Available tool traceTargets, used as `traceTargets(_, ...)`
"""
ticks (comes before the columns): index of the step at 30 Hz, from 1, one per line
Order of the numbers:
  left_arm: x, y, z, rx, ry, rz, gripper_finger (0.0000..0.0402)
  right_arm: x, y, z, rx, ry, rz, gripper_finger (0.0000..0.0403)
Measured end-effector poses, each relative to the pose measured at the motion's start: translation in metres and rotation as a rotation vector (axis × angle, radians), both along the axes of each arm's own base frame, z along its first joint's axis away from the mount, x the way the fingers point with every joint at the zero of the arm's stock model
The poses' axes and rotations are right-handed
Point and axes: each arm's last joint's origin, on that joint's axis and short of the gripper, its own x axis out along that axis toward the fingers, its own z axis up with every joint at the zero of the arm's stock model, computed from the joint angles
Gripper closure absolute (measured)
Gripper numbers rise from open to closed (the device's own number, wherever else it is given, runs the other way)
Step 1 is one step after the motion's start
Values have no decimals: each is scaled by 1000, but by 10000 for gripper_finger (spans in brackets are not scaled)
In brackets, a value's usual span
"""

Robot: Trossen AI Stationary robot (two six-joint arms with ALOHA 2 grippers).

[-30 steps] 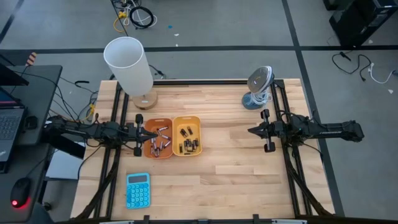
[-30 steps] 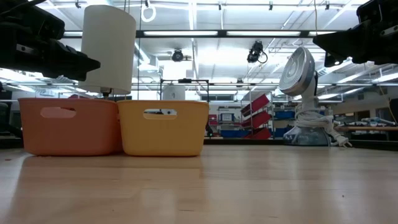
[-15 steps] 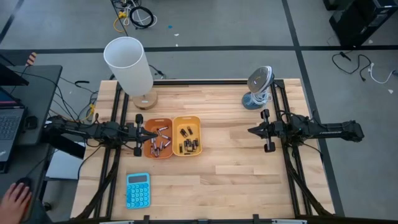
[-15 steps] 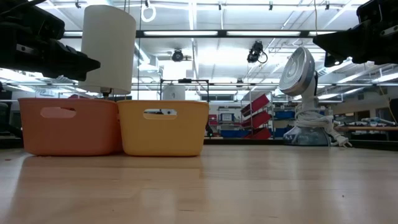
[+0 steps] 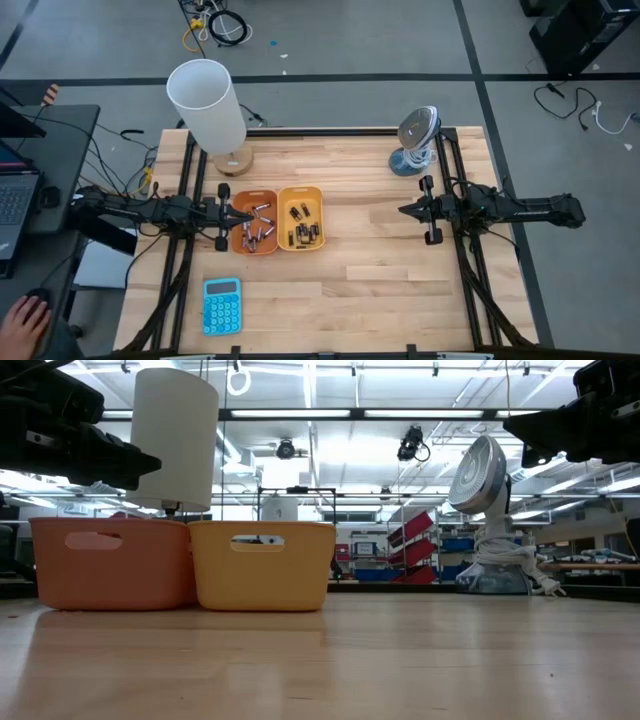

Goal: Sort batteries
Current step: Return to Home Position

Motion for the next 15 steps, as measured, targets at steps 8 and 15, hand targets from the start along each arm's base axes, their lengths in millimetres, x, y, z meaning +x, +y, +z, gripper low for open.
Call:
traceTargets(8,0,0,0,0,0,0,396,0,0,0,0,0,0,402)
traceTargets(15,0,0,0,0,0,1,396,0,0,0,0,0,0,399)
